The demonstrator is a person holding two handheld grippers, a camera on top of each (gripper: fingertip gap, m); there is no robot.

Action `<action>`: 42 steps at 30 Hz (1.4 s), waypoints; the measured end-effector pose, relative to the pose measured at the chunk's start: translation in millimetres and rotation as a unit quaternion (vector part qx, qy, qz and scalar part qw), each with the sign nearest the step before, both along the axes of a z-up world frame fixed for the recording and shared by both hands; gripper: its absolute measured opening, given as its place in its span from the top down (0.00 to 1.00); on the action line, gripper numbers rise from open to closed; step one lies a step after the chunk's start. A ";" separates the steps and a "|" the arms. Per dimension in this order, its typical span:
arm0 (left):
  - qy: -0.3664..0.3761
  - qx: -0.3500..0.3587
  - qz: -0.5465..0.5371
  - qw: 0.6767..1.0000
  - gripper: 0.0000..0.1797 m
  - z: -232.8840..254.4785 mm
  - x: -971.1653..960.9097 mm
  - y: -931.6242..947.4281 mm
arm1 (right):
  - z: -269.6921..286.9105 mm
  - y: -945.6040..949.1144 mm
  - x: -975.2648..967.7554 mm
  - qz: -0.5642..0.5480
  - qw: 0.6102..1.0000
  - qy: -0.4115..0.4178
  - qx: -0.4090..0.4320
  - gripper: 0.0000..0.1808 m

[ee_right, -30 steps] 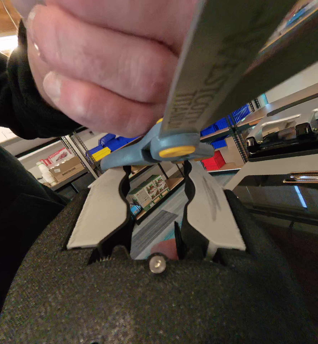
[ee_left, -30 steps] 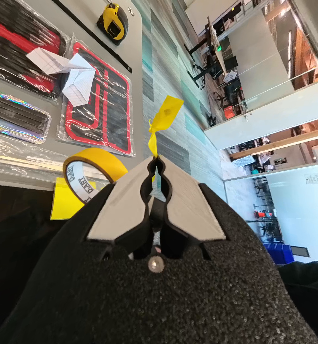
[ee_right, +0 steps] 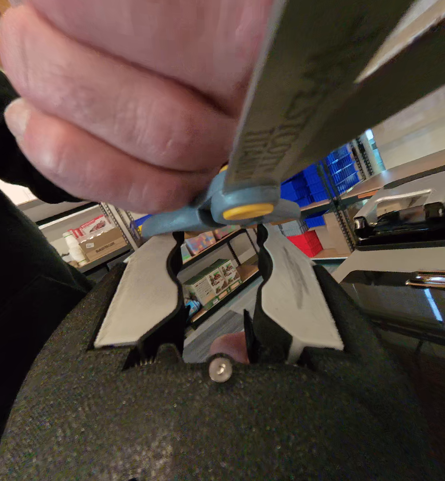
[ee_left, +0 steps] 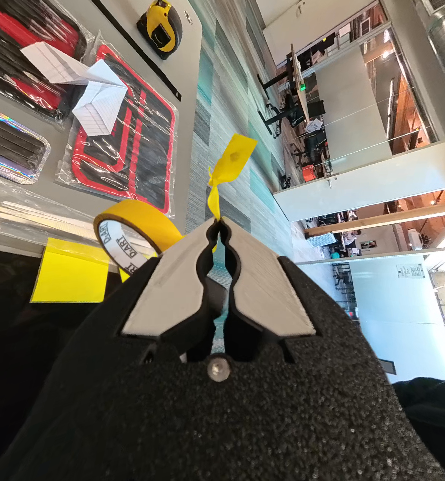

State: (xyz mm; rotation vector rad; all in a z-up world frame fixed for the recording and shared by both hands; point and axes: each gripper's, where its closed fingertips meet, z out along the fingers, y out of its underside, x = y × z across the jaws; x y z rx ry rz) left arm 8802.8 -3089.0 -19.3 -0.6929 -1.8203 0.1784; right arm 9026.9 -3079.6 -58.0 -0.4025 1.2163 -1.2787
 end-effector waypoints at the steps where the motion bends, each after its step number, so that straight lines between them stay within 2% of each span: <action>1: 0.000 0.001 0.000 1.000 1.00 0.7 0.1 1.1 | 0.8 -3.3 -4.2 -0.011 1.000 -0.005 -0.001 0.70; 24: -0.015 0.015 -0.023 1.000 1.00 5.0 9.5 7.1 | 7.2 -3.0 -32.3 -0.023 0.999 -0.021 -0.010 0.72; 32: -0.017 0.017 -0.014 1.000 1.00 -5.0 12.2 -9.4 | -5.9 -7.4 -36.7 -0.015 1.000 -0.017 0.012 0.87; 42: 0.027 0.019 0.039 0.999 1.00 -8.0 18.9 -45.2 | -22.3 -13.8 -32.5 -0.007 0.999 -0.013 0.043 0.86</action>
